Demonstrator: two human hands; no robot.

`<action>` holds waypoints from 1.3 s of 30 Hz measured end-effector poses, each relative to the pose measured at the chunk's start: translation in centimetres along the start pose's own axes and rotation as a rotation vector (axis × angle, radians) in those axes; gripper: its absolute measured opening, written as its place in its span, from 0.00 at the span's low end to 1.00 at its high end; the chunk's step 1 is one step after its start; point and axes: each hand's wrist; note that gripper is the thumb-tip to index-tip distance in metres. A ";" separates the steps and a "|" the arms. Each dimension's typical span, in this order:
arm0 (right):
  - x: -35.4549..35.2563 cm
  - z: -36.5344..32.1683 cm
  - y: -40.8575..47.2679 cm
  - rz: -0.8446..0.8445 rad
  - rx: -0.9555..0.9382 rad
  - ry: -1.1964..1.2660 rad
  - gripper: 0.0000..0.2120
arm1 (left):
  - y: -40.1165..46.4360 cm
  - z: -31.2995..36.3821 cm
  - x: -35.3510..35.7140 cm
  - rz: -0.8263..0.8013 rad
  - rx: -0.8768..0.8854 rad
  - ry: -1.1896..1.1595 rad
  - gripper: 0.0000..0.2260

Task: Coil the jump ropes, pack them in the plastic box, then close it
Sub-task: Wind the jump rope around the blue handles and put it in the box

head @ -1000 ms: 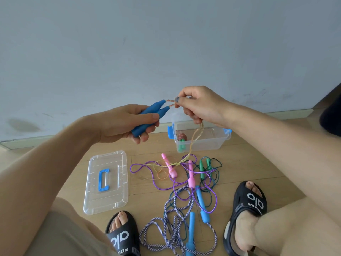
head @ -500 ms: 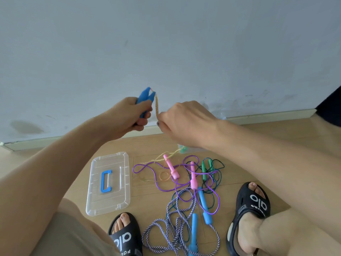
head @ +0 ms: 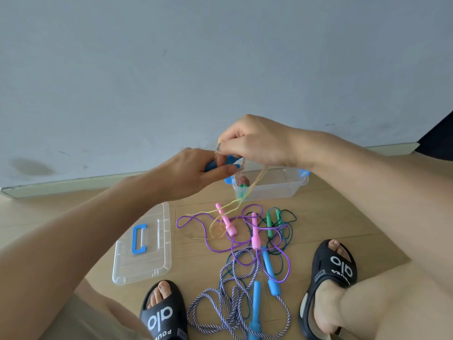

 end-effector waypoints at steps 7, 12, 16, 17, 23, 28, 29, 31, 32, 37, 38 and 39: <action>-1.9 4.1 -0.6 0.010 0.218 -0.400 0.12 | 0.3 -3.1 -1.4 0.058 -0.333 -0.120 0.21; 0.0 5.2 -1.0 -0.124 0.287 -0.299 0.25 | -0.3 -2.8 -2.4 -0.023 -0.321 -0.387 0.16; 0.7 4.1 -0.9 -0.037 0.284 0.160 0.26 | -0.5 -1.8 -2.8 -0.158 -0.271 -0.515 0.13; 0.8 4.0 -0.8 0.005 0.265 0.241 0.21 | -0.5 -1.5 -3.0 -0.191 -0.270 -0.567 0.14; 1.7 3.1 -0.3 0.193 0.118 0.441 0.13 | -1.1 -0.5 -4.1 -0.222 -0.241 -0.765 0.10; 1.6 1.4 -0.3 0.256 0.104 0.764 0.14 | -1.2 -1.1 -4.8 -0.240 -0.261 -0.998 0.12; 1.3 1.2 -0.3 0.262 0.106 0.742 0.13 | -1.2 -1.2 -4.8 -0.249 -0.262 -1.054 0.12; 0.7 1.1 -0.1 0.302 0.082 0.624 0.13 | -1.1 -1.3 -5.0 -0.268 -0.265 -1.157 0.12; 0.4 1.1 0.0 0.346 0.054 0.553 0.12 | -1.1 -1.2 -5.1 -0.272 -0.265 -1.201 0.12; 2.6 1.8 0.3 0.684 -0.247 -0.188 0.11 | -0.7 0.4 -4.6 -0.145 -0.302 -1.383 0.09; 3.2 1.8 0.4 0.691 -0.246 -0.406 0.10 | -0.5 0.7 -4.4 -0.095 -0.326 -1.371 0.08; 3.6 1.6 0.5 0.655 -0.221 -0.594 0.09 | -0.4 1.0 -4.1 -0.041 -0.364 -1.334 0.08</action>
Point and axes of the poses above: each hand's wrist, its own y-axis towards the middle knuckle, its own x-axis out of the palm, z = x × y, and after that the axes turned 6 degrees about z, right-handed
